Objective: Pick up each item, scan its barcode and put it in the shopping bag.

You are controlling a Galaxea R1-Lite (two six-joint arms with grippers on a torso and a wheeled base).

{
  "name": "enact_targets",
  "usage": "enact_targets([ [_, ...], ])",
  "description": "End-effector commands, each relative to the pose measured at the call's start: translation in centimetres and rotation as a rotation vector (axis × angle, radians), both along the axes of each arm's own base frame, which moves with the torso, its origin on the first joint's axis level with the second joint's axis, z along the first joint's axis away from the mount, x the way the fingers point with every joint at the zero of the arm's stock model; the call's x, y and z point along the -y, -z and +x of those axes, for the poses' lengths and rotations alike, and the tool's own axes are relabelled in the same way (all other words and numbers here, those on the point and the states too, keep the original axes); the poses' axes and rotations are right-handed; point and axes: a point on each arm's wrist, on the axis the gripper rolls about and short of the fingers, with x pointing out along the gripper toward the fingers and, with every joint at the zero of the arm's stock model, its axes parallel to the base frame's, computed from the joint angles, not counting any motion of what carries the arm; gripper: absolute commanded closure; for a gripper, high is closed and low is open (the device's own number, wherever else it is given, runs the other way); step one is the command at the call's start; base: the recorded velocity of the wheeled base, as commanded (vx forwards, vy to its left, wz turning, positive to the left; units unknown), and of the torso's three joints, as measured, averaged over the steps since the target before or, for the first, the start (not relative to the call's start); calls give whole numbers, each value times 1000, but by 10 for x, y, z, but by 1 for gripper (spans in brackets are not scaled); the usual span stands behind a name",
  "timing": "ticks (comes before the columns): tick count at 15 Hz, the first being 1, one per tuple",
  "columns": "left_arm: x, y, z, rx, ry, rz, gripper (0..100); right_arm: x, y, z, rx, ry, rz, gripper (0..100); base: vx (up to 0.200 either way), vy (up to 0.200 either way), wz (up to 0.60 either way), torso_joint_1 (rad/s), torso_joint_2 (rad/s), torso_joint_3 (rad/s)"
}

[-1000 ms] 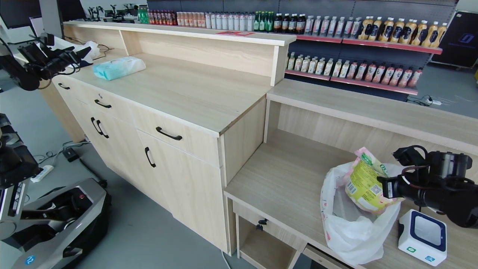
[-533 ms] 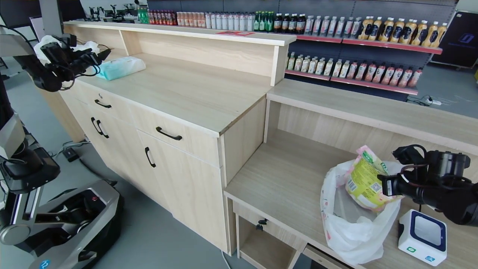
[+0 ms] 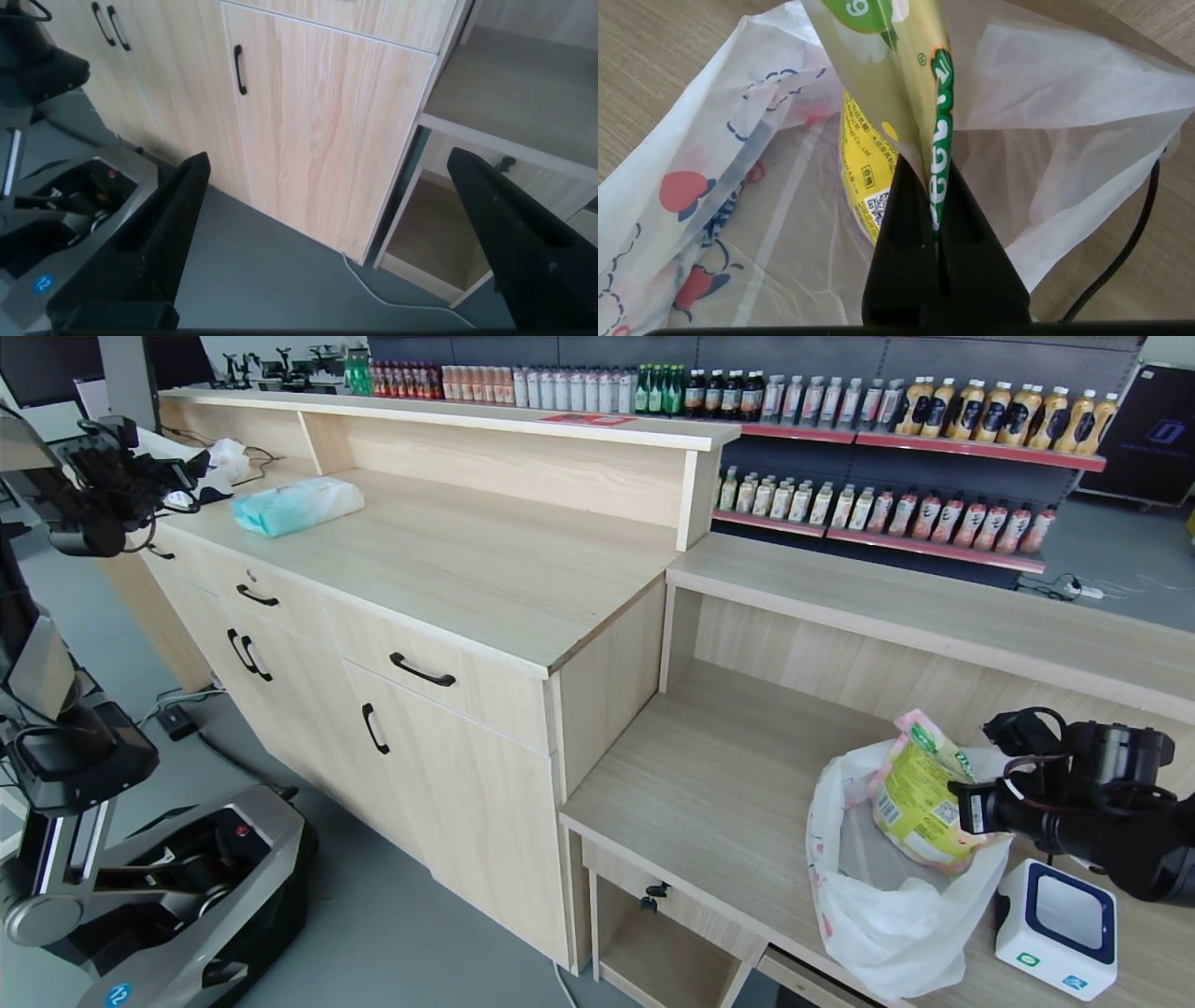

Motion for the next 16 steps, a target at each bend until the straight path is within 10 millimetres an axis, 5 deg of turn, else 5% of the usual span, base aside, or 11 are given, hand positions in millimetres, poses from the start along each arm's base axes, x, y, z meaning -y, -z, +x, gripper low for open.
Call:
enact_targets([
  [1, 0, 0, 0, -1, 0, 0, 0, 0, 3, 0, -10, 0, 3, 0, 0, 0, 0, 0, 0, 0],
  [5, 0, 0, 0, -1, 0, 0, 0, -2, -11, -3, 29, -3, -7, 0, 0, 0, 0, 0, 0, 0],
  [9, 0, 0, 0, -1, 0, 0, 0, -15, -71, -24, 185, -44, -63, 0, 0, 0, 0, 0, 0, 0],
  [12, 0, 0, 0, -1, 0, 0, 0, -27, -123, -72, 320, -79, -91, 0, 0, 0, 0, 0, 0, 0],
  [16, 0, 0, 0, -1, 0, 0, 0, -35, -143, -146, 342, -34, -127, 0, 0, 0, 0, 0, 0, 0],
])
